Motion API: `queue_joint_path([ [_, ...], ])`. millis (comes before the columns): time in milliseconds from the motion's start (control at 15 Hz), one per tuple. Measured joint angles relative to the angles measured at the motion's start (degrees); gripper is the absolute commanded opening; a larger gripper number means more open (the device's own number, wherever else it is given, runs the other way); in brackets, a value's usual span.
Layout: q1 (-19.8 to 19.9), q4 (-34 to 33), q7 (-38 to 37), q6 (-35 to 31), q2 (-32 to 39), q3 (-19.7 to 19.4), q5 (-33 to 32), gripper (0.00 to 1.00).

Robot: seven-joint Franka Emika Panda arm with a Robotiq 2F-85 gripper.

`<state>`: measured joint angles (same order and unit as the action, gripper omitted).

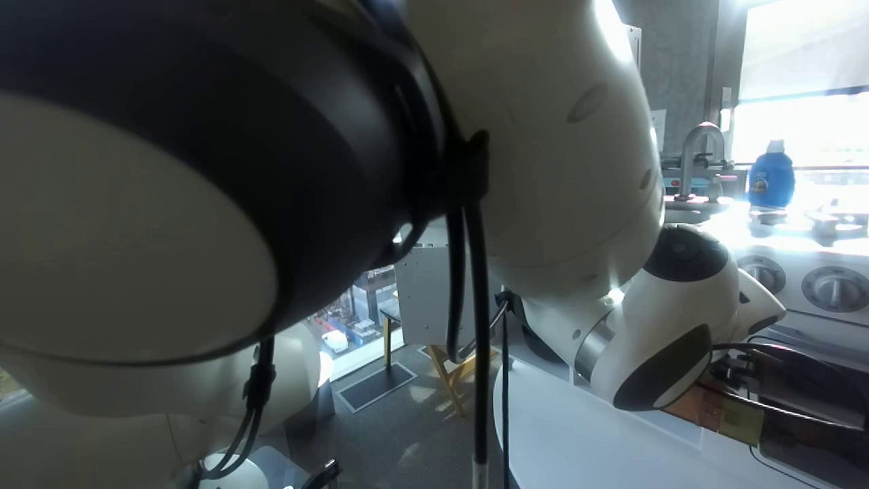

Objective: Open the top, bottom and middle cabinet doors

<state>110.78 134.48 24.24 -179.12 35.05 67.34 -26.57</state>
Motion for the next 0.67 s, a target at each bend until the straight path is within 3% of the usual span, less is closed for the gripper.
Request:
queue_joint_path([
  [667,0.0,0.5,3.7,-2.3,1.2,1.3,0.2,1.00],
])
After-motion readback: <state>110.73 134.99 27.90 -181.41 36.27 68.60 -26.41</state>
